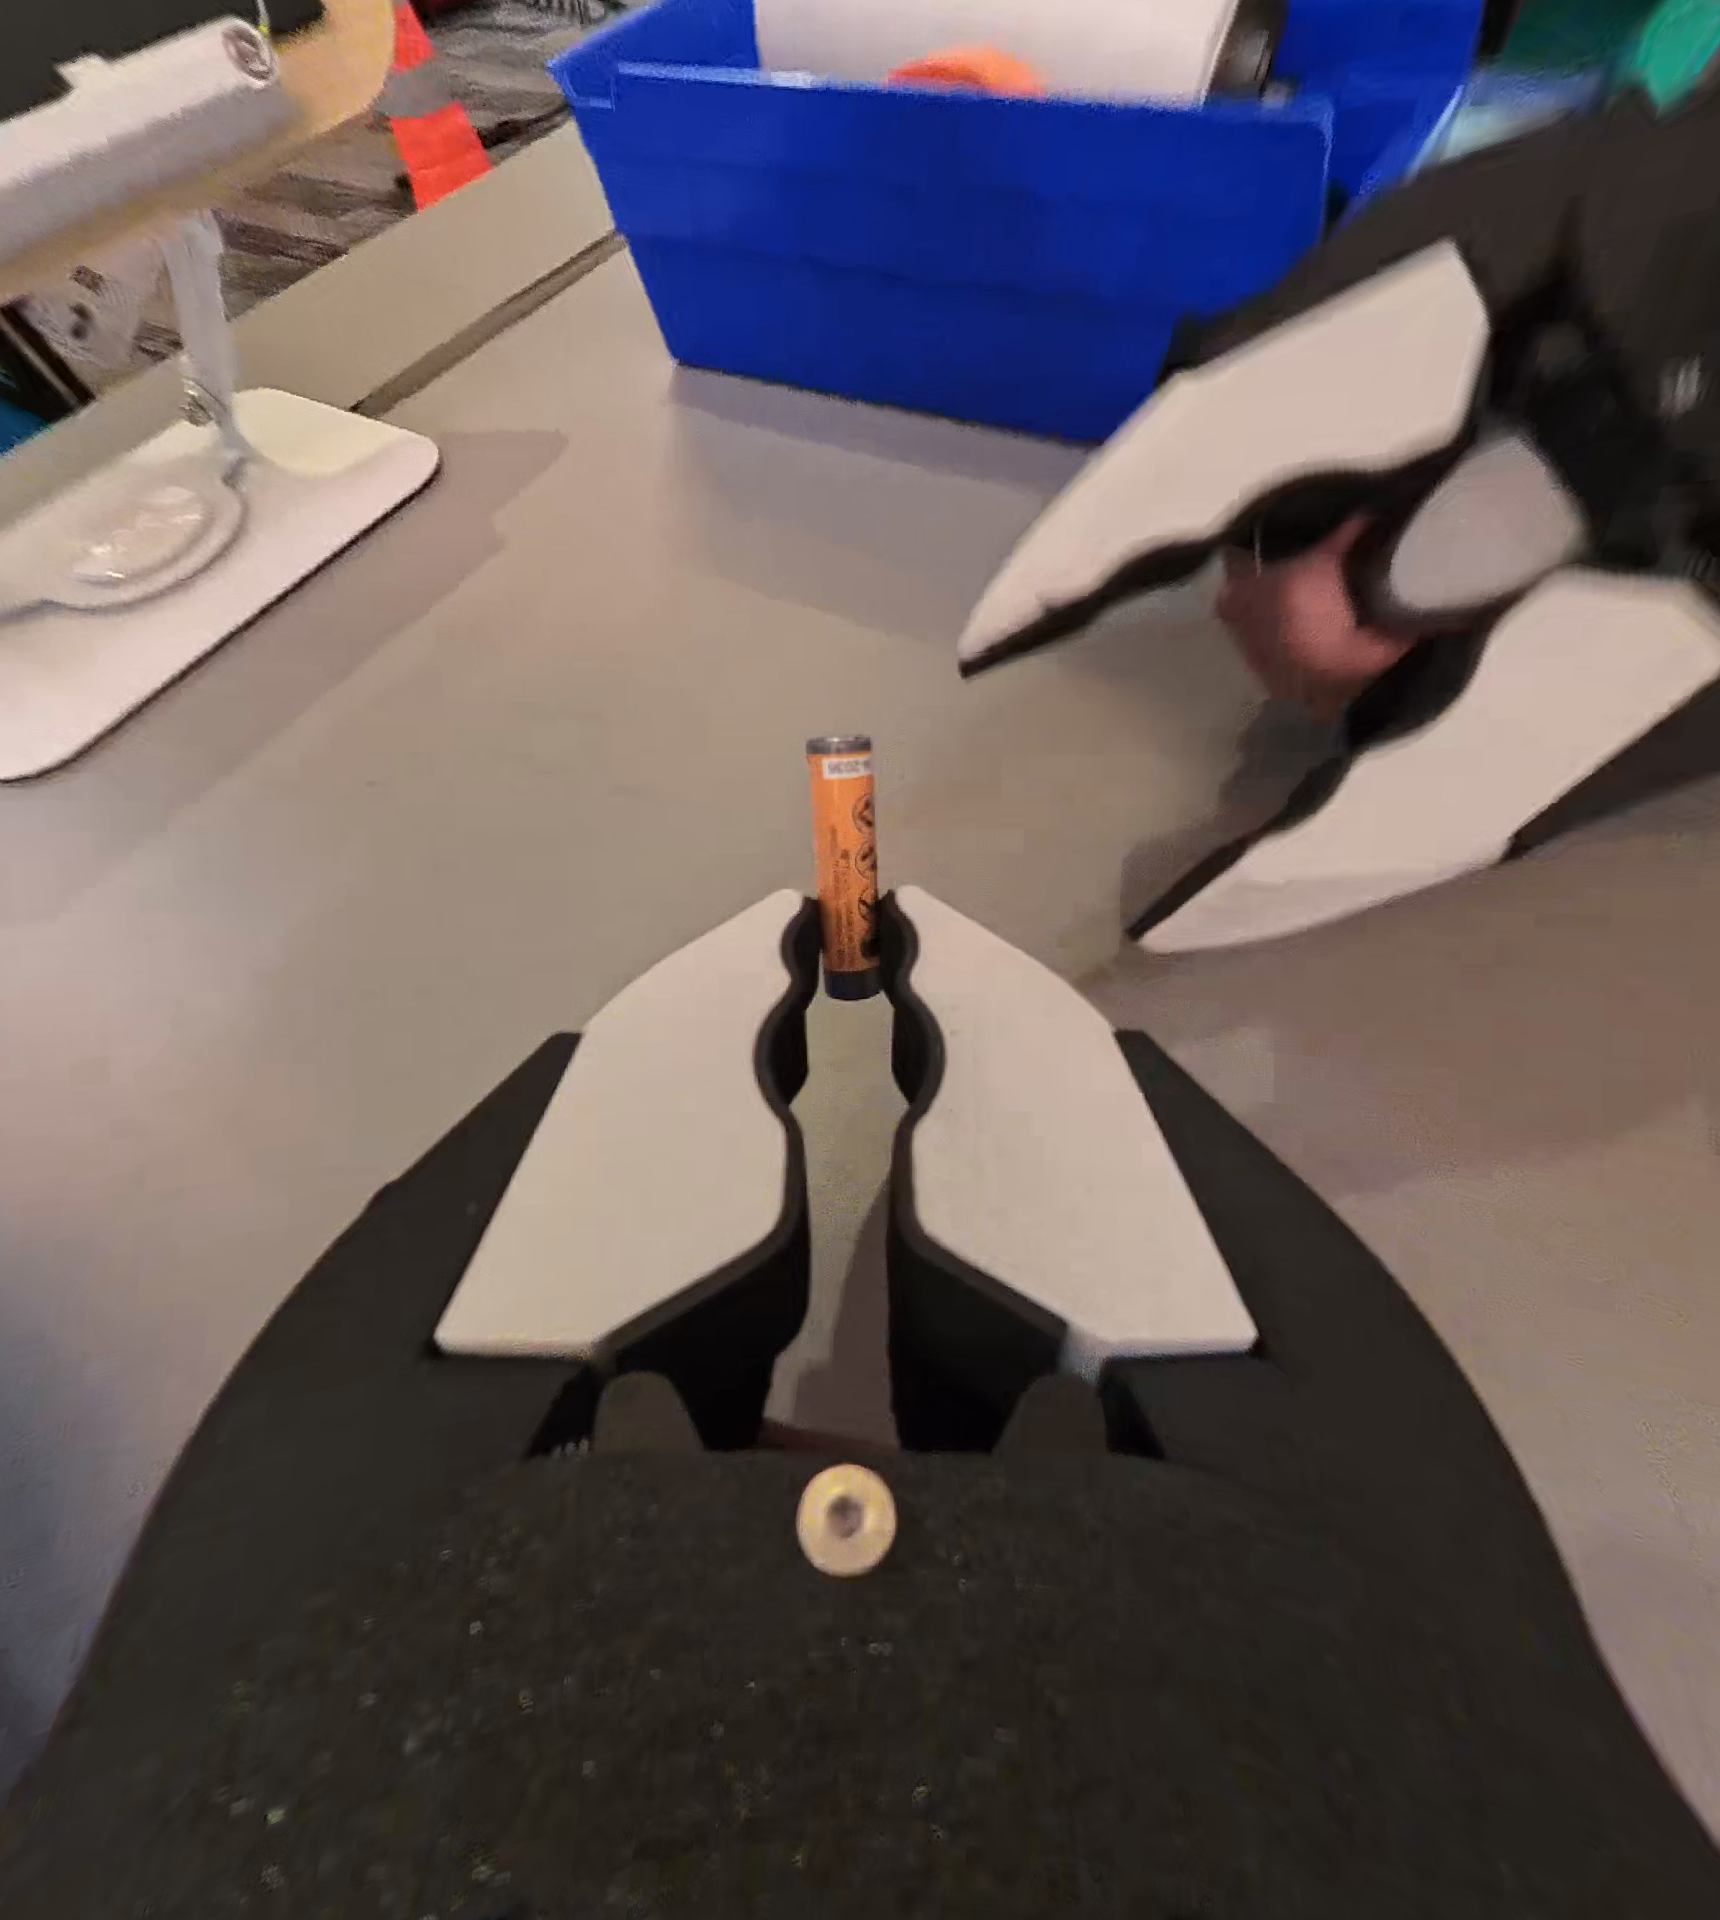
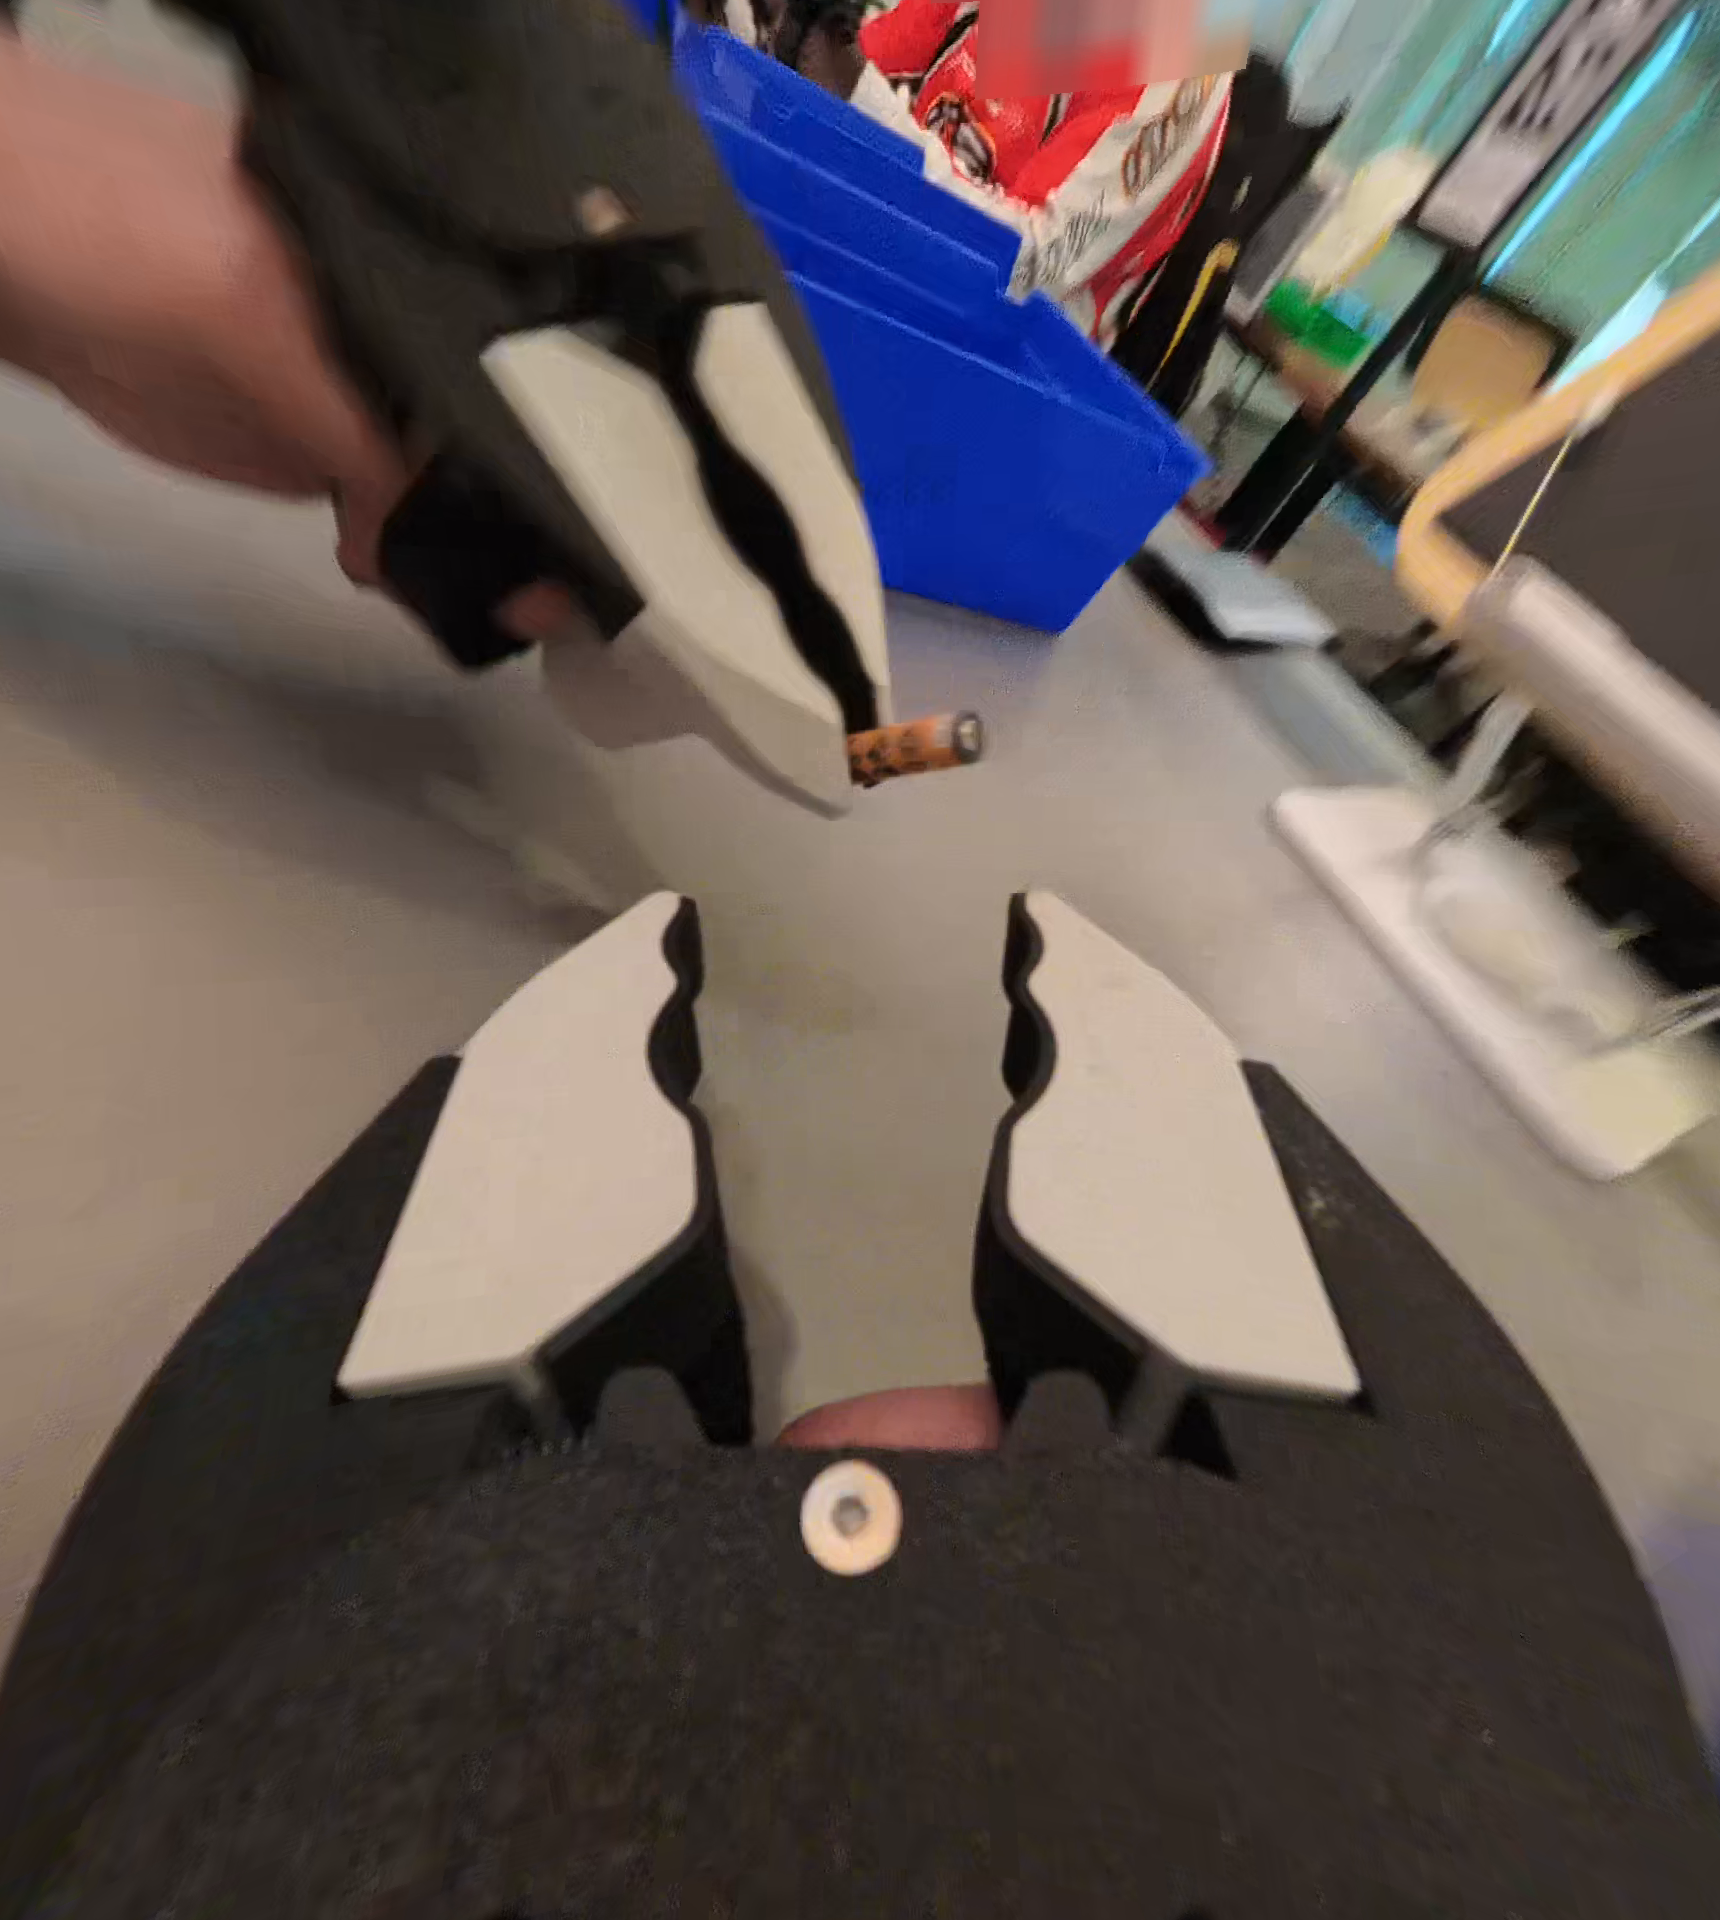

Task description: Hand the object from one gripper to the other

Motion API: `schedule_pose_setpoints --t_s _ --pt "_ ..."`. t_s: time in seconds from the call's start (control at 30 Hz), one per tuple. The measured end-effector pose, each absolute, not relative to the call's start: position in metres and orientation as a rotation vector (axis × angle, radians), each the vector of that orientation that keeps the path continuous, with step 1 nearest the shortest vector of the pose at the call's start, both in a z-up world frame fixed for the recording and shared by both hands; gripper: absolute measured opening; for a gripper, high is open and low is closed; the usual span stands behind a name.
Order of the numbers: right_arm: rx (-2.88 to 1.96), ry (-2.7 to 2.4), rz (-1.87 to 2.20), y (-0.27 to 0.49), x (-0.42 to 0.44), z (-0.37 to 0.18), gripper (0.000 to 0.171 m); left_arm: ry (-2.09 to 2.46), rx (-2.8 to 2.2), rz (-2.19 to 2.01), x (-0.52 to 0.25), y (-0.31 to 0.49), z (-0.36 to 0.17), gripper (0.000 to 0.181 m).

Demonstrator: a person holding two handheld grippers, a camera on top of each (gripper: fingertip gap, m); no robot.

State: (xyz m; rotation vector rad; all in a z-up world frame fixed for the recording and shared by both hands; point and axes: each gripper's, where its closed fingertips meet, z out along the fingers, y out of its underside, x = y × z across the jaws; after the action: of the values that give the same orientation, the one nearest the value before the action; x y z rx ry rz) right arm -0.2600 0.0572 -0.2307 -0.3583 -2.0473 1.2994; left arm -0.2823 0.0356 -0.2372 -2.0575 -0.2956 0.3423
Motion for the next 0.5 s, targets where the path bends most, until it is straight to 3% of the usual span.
schedule_pose_setpoints --t_s 0.2,0.5 --pt "-0.962 -2.111 1.82 0.057 -0.274 -0.223 0.047 -0.189 -2.108 0.433 -0.274 0.043 -0.245 0.01" --pt "-1.029 -2.178 1.964 0.046 -0.268 -0.229 0.026 -0.162 -2.099 0.397 -0.262 0.054 -0.244 0.01"
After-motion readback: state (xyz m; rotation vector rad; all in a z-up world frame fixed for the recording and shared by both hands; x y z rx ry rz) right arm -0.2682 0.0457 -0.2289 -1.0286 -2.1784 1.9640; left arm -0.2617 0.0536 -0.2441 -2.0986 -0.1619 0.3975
